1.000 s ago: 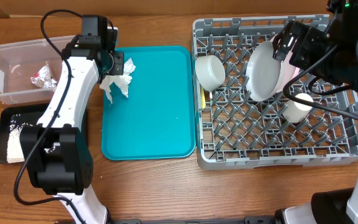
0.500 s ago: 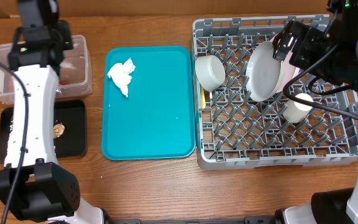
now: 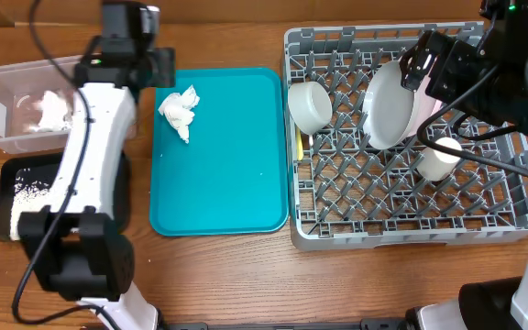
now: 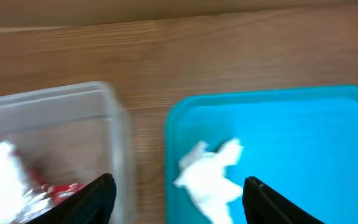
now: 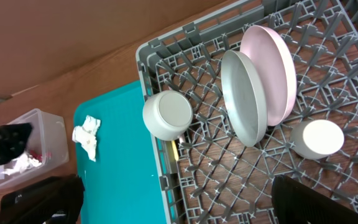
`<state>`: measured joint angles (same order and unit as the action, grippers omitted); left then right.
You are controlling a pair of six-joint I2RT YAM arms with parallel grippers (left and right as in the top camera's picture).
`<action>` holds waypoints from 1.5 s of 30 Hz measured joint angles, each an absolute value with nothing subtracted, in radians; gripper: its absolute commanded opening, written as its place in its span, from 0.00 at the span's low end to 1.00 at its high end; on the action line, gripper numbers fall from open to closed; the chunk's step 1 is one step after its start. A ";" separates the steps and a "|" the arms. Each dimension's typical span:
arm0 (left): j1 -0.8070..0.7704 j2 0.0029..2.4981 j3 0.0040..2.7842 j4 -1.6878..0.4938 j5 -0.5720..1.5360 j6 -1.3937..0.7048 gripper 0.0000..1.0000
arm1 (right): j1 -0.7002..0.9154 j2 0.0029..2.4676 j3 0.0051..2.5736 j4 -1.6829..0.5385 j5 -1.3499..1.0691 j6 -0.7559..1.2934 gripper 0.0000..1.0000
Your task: Sort waste into correct bins and load items into the dishwasher rack
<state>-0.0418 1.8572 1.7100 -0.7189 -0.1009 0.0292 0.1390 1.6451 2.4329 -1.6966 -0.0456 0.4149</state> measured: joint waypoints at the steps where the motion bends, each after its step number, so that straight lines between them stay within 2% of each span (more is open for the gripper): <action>1: -0.067 1.878 1.710 -0.719 -0.101 0.036 0.53 | 0.139 1.645 2.433 -1.696 -0.045 0.415 1.00; 10: -0.083 2.179 1.706 -0.689 -0.149 0.016 0.64 | 0.139 1.645 2.433 -1.696 -0.046 0.415 1.00; 11: -0.083 2.191 1.706 -0.681 -0.149 0.016 0.63 | 0.139 1.645 2.433 -1.697 -0.045 0.415 1.00; 12: -0.083 2.196 1.706 -0.665 -0.146 0.017 0.56 | 0.139 1.645 2.433 -1.697 -0.045 0.415 1.00; 13: -0.083 2.198 1.706 -0.657 -0.144 0.017 0.39 | 0.139 1.645 2.433 -1.696 -0.046 0.415 1.00; 14: -0.083 2.198 1.706 -0.650 -0.141 0.019 0.15 | 0.139 1.645 2.433 -1.696 -0.045 0.415 1.00; 15: -0.083 2.201 1.706 -0.651 -0.138 0.017 0.05 | 0.139 1.645 2.433 -1.697 -0.045 0.414 1.00; 22: -0.083 2.186 1.731 -0.807 -0.121 0.016 0.04 | 0.139 1.645 2.433 -1.696 -0.045 0.415 1.00; 29: -0.067 1.822 1.814 -0.832 -0.207 0.022 0.04 | 0.139 1.645 2.433 -1.696 -0.046 0.414 1.00; 32: -0.027 1.772 1.833 -0.834 -0.271 0.025 0.04 | 0.139 1.645 2.433 -1.697 -0.046 0.416 1.00; 36: 0.112 1.837 1.832 -0.769 -0.325 0.025 0.04 | 0.139 1.645 2.433 -1.695 -0.054 0.414 1.00; 37: 0.141 1.858 1.831 -0.755 -0.322 0.025 0.21 | 0.139 1.645 2.433 -1.696 -0.056 0.414 1.00; 38: 0.173 1.884 1.829 -0.738 -0.309 0.025 0.55 | 0.139 1.645 2.433 -1.696 -0.057 0.414 1.00; 39: 0.195 1.900 1.828 -0.735 -0.293 0.024 0.73 | 0.139 1.645 2.433 -1.696 -0.057 0.415 1.00; 40: 0.210 1.911 1.826 -0.735 -0.276 0.025 0.84 | 0.139 1.645 2.433 -1.697 -0.056 0.414 1.00; 41: 0.219 1.919 1.826 -0.736 -0.258 0.025 0.89 | 0.139 1.645 2.433 -1.696 -0.058 0.414 1.00; 45: 0.221 1.929 1.826 -0.790 -0.207 0.025 0.92 | 0.139 1.645 2.433 -1.692 -0.066 0.411 1.00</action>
